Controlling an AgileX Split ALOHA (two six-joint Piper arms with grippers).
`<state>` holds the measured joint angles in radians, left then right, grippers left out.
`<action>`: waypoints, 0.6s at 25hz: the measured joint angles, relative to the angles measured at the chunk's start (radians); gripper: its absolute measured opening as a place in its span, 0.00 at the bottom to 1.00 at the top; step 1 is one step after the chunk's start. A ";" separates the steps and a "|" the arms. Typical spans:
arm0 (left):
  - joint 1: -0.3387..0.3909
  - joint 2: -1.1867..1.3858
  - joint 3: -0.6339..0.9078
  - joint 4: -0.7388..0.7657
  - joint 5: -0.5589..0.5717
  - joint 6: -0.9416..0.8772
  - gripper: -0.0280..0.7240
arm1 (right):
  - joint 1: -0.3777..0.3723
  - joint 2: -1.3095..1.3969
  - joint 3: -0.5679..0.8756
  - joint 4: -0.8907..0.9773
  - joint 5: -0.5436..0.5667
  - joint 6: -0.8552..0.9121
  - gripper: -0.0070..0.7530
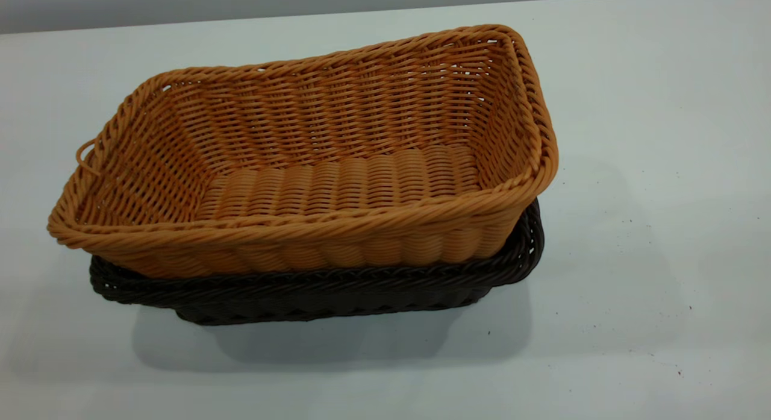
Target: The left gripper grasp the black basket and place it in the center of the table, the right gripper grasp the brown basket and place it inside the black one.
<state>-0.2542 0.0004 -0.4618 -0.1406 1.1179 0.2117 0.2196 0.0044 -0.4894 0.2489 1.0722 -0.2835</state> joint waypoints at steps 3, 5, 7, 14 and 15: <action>0.000 0.000 0.013 0.048 -0.041 -0.048 0.04 | 0.000 0.000 0.000 -0.001 0.000 0.000 0.01; 0.000 0.000 0.013 0.081 -0.048 -0.094 0.04 | 0.000 0.000 0.000 -0.002 0.001 0.000 0.01; 0.000 0.000 0.013 0.102 -0.047 -0.126 0.04 | 0.000 0.000 0.000 -0.001 0.001 0.008 0.01; 0.004 0.000 0.013 0.101 -0.045 -0.133 0.04 | 0.000 0.001 0.000 0.003 0.001 0.009 0.01; 0.014 0.000 0.013 0.099 -0.044 -0.132 0.04 | 0.000 0.001 0.000 0.003 0.001 0.009 0.01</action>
<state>-0.2400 0.0000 -0.4490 -0.0412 1.0738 0.0792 0.2196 0.0053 -0.4894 0.2524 1.0727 -0.2743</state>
